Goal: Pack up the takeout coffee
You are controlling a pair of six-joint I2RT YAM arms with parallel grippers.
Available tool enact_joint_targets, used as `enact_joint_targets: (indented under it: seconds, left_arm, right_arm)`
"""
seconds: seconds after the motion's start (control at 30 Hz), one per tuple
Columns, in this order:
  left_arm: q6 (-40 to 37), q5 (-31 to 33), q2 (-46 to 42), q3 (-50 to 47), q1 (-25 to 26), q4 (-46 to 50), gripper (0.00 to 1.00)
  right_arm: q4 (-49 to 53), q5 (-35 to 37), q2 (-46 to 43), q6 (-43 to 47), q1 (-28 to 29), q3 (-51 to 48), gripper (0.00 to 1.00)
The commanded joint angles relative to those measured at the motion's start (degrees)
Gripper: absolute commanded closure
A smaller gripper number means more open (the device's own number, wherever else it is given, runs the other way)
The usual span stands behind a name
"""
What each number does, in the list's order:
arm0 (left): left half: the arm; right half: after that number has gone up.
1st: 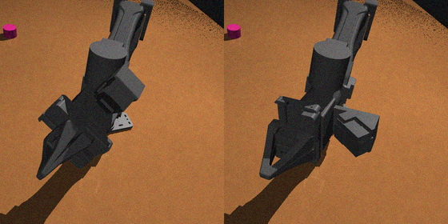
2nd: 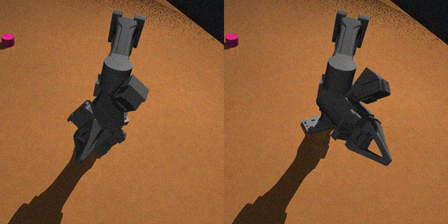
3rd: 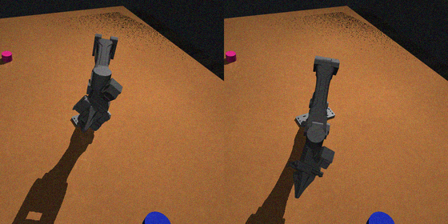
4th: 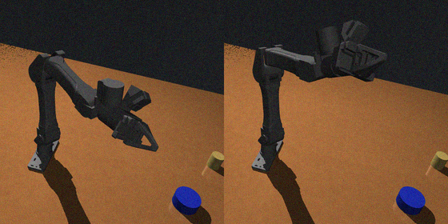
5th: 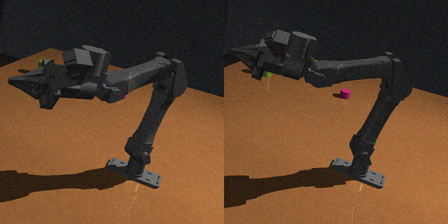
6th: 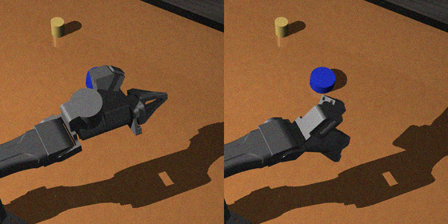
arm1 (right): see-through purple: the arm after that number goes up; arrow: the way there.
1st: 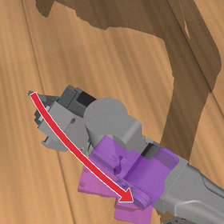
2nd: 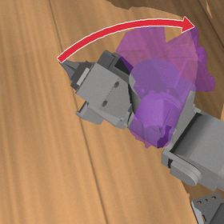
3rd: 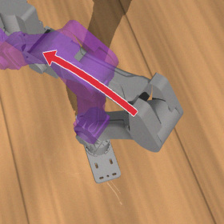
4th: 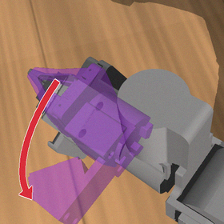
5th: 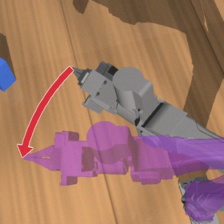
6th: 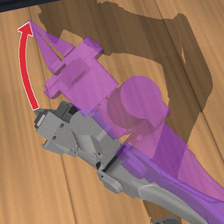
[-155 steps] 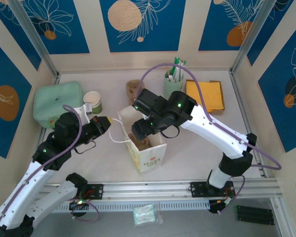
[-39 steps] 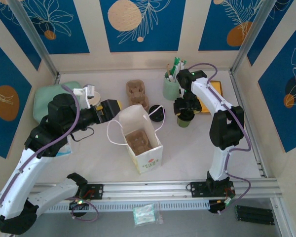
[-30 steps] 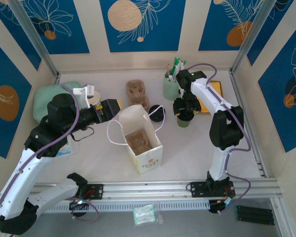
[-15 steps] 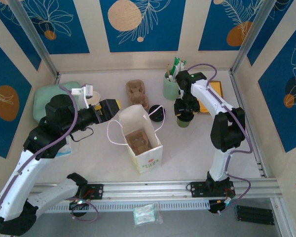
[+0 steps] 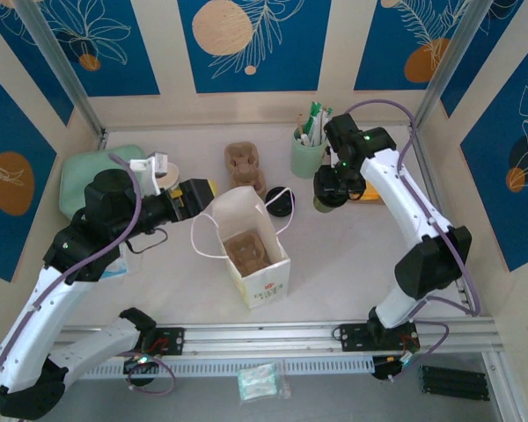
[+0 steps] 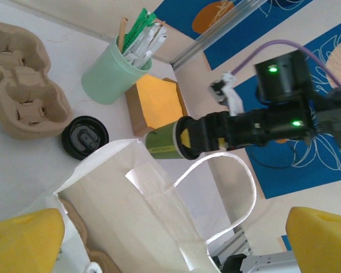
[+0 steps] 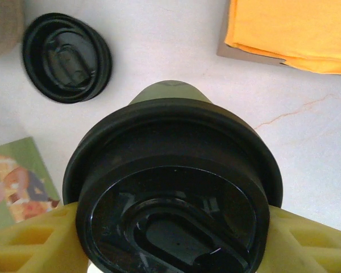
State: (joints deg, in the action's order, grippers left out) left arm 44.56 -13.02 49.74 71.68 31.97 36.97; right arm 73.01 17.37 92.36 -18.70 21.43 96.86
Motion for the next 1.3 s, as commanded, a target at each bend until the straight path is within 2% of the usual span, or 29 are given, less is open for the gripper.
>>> enact_joint_targets:
  seconds: [0.0,0.3,0.57,0.77,1.1,1.27]
  left_arm:
    - [-2.1,2.1,-1.3,-0.5,0.3,4.3,0.01]
    - [-5.0,5.4,-2.4,-2.3,0.3,10.9,0.01]
    - [-5.4,5.5,-2.4,-4.1,0.4,11.3,0.00]
    - [-5.5,5.4,-2.6,-4.7,0.3,11.5,0.05]
    - [-5.7,5.0,-2.7,-5.5,0.3,11.5,0.12]
    - [-5.9,5.2,-3.0,-5.8,0.4,11.7,0.13]
  right_arm:
    - [3.3,-1.6,-3.7,-2.1,2.3,1.6,0.38]
    - [9.3,2.0,-12.4,-5.9,9.5,1.7,0.38]
    - [13.9,1.7,-14.9,-8.2,13.7,12.5,0.38]
    - [16.3,2.1,-11.8,-8.1,15.8,25.5,0.39]
    - [22.0,2.8,1.8,-7.1,22.7,50.8,0.39]
    - [21.3,1.8,5.8,-7.9,28.5,53.5,0.40]
